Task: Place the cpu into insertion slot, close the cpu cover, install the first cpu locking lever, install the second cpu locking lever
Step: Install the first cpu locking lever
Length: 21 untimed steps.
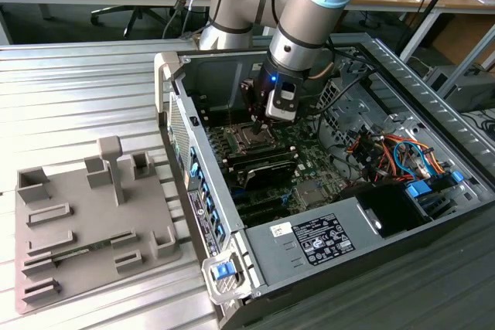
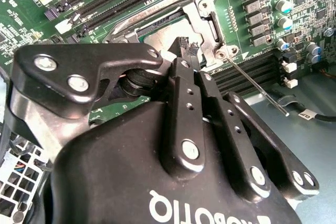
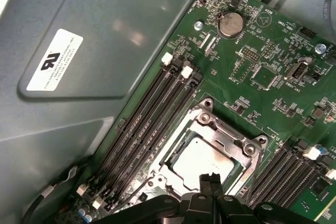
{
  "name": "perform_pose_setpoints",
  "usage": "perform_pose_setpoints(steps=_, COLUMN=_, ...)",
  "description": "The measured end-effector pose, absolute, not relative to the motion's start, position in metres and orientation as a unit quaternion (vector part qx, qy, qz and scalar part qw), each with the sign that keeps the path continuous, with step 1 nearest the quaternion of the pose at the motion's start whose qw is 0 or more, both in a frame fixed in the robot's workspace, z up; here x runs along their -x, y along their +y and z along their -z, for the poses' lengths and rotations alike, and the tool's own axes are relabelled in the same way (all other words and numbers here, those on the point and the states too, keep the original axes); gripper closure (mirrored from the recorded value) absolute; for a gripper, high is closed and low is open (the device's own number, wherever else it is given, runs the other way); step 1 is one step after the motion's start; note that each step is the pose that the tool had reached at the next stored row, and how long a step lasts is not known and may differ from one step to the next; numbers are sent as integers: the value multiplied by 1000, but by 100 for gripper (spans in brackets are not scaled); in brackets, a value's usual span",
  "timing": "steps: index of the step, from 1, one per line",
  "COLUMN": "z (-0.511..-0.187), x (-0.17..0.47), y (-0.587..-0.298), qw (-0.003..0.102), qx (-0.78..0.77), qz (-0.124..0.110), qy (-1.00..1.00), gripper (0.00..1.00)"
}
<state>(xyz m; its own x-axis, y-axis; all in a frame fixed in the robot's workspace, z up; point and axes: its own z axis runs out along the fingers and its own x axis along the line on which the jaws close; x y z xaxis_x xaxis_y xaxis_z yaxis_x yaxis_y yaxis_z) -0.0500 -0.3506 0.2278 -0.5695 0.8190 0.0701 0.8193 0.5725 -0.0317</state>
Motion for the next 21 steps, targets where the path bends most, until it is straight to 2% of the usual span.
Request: perform_pose_setpoints(steps=21, z=-228, x=50, y=-351, qw=38, qx=417, qz=0, qy=-908, gripper=89)
